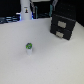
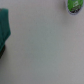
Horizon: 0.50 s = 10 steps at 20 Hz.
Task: Open the kcup holder, insert the kcup into the holder, and close the kcup holder
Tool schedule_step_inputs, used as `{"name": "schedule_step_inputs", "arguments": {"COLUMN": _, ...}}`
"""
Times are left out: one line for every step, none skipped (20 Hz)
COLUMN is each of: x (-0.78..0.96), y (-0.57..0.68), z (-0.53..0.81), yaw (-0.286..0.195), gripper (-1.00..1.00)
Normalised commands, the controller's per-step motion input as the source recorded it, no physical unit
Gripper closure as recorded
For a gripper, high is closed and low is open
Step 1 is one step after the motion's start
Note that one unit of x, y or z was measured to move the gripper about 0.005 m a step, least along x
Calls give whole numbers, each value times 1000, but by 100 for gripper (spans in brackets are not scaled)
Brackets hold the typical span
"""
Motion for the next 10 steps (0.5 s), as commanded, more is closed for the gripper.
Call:
{"name": "schedule_step_inputs", "arguments": {"x": 12, "y": -41, "z": 30, "yaw": -5, "gripper": -100}}
{"name": "schedule_step_inputs", "arguments": {"x": -17, "y": 165, "z": 71, "yaw": -56, "gripper": -100}}
{"name": "schedule_step_inputs", "arguments": {"x": -115, "y": 392, "z": 101, "yaw": -111, "gripper": -100}}
{"name": "schedule_step_inputs", "arguments": {"x": -230, "y": 537, "z": 82, "yaw": -144, "gripper": -100}}
{"name": "schedule_step_inputs", "arguments": {"x": -211, "y": 533, "z": 95, "yaw": -137, "gripper": -100}}
{"name": "schedule_step_inputs", "arguments": {"x": -155, "y": 431, "z": 122, "yaw": -99, "gripper": -100}}
{"name": "schedule_step_inputs", "arguments": {"x": -190, "y": 450, "z": 108, "yaw": -113, "gripper": -100}}
{"name": "schedule_step_inputs", "arguments": {"x": -247, "y": 549, "z": 79, "yaw": -149, "gripper": -100}}
{"name": "schedule_step_inputs", "arguments": {"x": -275, "y": 606, "z": 43, "yaw": -166, "gripper": -100}}
{"name": "schedule_step_inputs", "arguments": {"x": -291, "y": 556, "z": 38, "yaw": -170, "gripper": -100}}
